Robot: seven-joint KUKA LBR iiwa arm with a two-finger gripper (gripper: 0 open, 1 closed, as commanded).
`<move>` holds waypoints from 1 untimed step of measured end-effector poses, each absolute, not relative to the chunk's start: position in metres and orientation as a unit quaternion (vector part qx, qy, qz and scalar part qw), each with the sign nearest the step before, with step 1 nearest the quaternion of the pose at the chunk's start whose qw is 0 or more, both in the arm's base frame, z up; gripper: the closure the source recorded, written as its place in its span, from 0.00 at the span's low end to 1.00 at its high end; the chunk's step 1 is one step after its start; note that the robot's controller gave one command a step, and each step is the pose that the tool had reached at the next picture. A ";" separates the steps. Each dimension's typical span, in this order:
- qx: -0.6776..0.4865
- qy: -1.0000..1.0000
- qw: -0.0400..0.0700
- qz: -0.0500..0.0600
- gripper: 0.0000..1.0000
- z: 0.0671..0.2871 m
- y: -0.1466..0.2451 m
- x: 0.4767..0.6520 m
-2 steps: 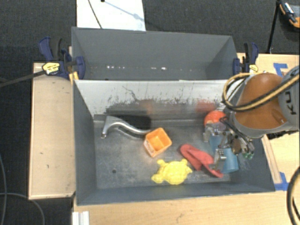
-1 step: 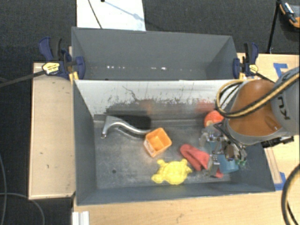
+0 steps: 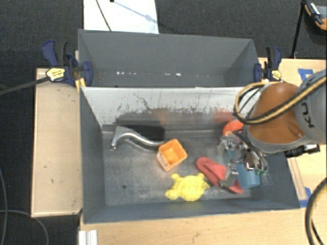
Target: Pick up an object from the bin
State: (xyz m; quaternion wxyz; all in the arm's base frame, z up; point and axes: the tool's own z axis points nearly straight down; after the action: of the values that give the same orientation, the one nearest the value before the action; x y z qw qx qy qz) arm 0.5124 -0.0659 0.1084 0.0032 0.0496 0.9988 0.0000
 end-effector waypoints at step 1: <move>0.124 0.992 0.001 0.000 0.00 0.072 -0.058 0.502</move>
Offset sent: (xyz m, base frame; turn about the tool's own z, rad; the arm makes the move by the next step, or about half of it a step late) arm -0.0103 -0.0097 -0.0384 0.0706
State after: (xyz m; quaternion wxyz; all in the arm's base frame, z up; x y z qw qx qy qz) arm 0.5020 -0.0584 0.0716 0.0010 0.1236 0.9923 0.0002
